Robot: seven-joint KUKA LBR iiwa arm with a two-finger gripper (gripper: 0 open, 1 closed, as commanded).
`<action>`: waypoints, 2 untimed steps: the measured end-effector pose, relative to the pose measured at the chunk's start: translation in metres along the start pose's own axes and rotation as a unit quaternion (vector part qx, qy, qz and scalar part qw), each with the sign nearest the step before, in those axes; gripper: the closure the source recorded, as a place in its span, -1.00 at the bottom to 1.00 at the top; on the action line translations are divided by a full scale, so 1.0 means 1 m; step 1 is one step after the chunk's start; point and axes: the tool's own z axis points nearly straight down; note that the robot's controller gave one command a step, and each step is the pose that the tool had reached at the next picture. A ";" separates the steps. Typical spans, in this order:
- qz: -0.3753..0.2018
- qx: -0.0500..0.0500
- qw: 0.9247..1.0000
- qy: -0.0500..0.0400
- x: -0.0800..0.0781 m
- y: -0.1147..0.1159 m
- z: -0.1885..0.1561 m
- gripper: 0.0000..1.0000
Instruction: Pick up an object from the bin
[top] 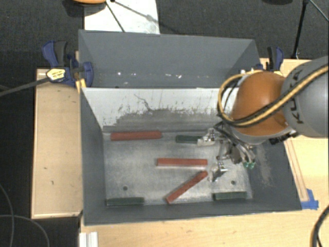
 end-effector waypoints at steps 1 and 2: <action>-0.163 0.000 0.987 0.002 -0.022 0.030 0.061 1.00; -0.163 0.000 0.987 0.002 -0.022 0.030 0.061 1.00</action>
Offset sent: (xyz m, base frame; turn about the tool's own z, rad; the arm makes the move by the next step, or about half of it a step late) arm 0.0000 0.0000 0.0000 0.0000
